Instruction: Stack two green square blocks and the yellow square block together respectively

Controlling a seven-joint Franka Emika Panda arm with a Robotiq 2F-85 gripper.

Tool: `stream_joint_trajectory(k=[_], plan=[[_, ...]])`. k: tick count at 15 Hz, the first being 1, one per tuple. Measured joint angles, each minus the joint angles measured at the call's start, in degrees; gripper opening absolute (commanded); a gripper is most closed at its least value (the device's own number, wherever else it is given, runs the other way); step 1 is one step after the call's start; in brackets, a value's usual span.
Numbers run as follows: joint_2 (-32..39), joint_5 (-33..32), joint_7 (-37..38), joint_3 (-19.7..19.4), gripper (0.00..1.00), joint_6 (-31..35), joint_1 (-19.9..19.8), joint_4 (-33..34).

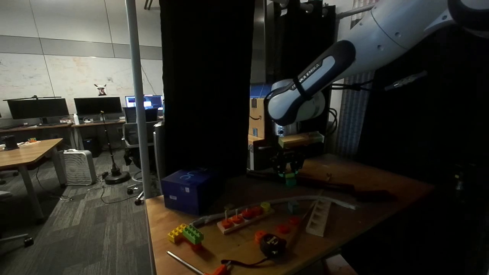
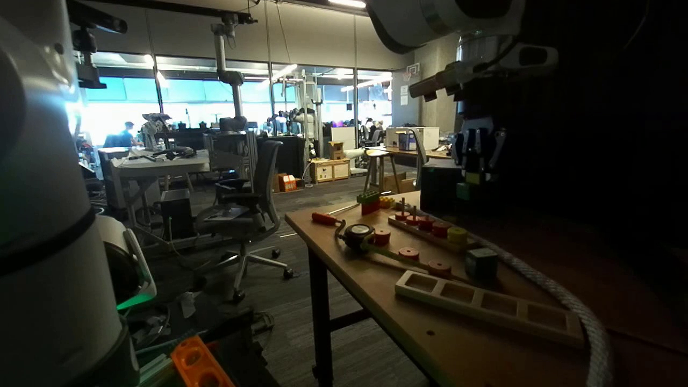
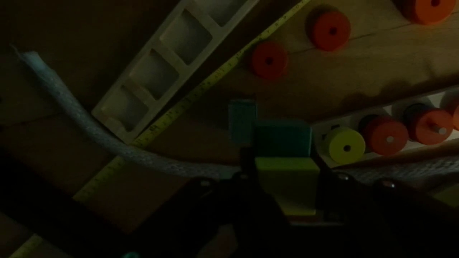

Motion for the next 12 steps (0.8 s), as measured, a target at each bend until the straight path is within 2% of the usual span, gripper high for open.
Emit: stream_joint_trajectory(k=[5,12], plan=[[-1.59,0.34,-0.30,-0.01,0.22,2.43,-1.74,-4.57],[-0.83,2.67,-2.86,-0.01,0.22,5.39,-2.84,-6.98]])
